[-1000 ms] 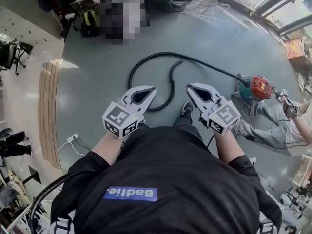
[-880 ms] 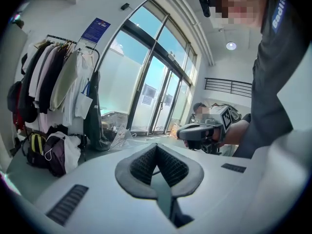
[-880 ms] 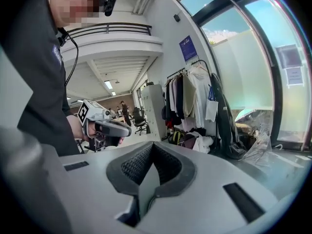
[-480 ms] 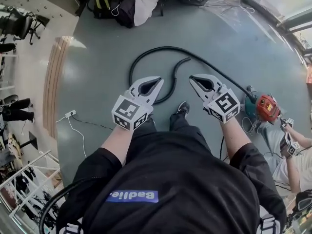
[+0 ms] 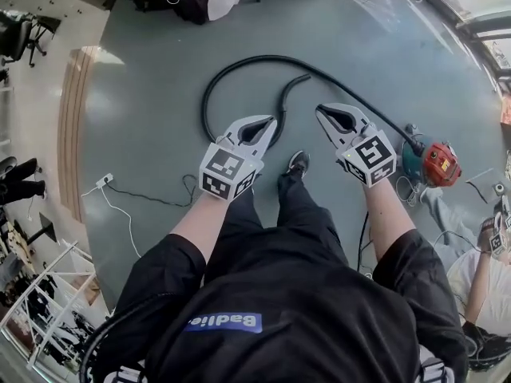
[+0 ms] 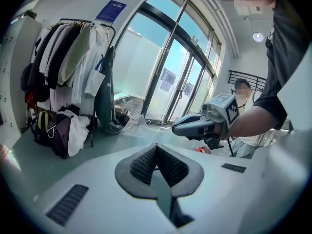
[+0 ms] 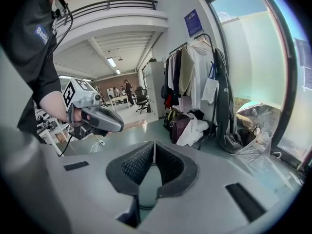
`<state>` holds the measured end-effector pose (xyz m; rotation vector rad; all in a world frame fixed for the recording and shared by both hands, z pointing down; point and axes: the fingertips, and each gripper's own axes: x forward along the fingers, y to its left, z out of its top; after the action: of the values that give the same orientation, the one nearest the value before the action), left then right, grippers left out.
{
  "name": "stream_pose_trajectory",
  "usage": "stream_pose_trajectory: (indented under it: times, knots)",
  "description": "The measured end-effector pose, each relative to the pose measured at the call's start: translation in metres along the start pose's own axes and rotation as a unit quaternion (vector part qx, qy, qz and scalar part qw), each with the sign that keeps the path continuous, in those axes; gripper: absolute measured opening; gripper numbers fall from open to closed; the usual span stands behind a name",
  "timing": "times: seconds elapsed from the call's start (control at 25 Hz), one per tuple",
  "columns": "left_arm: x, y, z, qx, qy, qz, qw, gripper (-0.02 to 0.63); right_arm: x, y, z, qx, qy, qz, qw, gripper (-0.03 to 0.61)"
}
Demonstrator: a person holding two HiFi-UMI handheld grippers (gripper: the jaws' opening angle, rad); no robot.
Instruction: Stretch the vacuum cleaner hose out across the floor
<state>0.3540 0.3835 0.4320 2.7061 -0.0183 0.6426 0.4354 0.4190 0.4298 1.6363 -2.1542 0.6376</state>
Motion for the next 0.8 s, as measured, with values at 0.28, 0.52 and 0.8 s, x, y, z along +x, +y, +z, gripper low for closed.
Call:
stream_pose_trajectory:
  times: [0.28, 0.52, 0.8]
  knots:
    - [0.047, 0.048, -0.063, 0.005, 0.021, -0.002, 0.9998, 0.002, 0.067, -0.024, -0.066, -0.013, 0.020, -0.006, 1.000, 0.003]
    - [0.128, 0.095, -0.144, 0.003, 0.026, -0.010, 0.9996, 0.002, 0.137, -0.073, -0.156, -0.016, 0.019, -0.009, 1.000, 0.003]
    - [0.226, 0.161, -0.265, 0.016, 0.034, -0.027, 0.9989, 0.002, 0.235, -0.130, -0.260, -0.043, 0.005, -0.009, 0.999, 0.003]
